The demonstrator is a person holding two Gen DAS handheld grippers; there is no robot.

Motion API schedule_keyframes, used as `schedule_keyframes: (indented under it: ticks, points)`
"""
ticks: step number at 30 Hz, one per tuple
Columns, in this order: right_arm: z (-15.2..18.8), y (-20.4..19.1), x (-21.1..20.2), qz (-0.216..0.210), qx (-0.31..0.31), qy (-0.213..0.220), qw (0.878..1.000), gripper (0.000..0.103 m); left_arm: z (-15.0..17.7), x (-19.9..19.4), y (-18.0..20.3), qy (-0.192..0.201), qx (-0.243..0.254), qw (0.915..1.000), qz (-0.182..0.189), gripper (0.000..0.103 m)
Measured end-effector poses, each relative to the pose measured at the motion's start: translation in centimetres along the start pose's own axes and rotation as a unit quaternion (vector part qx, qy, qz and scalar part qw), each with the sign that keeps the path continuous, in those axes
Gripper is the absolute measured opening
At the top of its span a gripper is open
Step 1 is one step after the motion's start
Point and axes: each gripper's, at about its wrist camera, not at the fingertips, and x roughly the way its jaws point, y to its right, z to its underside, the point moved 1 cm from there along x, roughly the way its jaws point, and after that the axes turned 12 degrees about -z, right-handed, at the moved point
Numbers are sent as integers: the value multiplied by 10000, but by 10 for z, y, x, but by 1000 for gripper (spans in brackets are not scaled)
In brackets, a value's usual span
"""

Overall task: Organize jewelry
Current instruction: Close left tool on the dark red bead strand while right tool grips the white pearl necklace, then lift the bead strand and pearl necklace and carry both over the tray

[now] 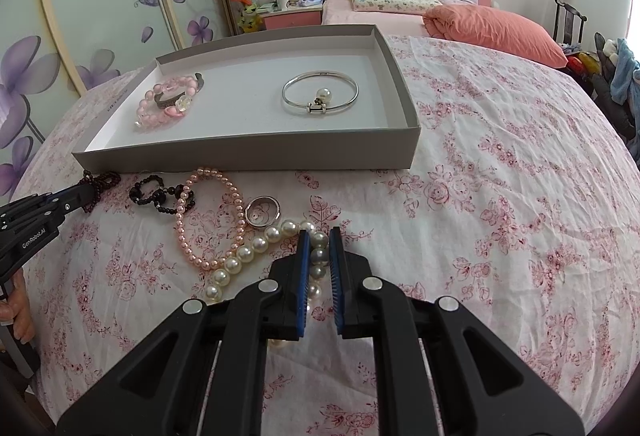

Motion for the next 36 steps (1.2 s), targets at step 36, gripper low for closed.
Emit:
schedule_keyframes:
  ticks: [36]
  points:
    - [-12, -28, -30, -617, -318, 464, 9965, 10, -6, -15, -2, 257, -113, 9985, 465, 9]
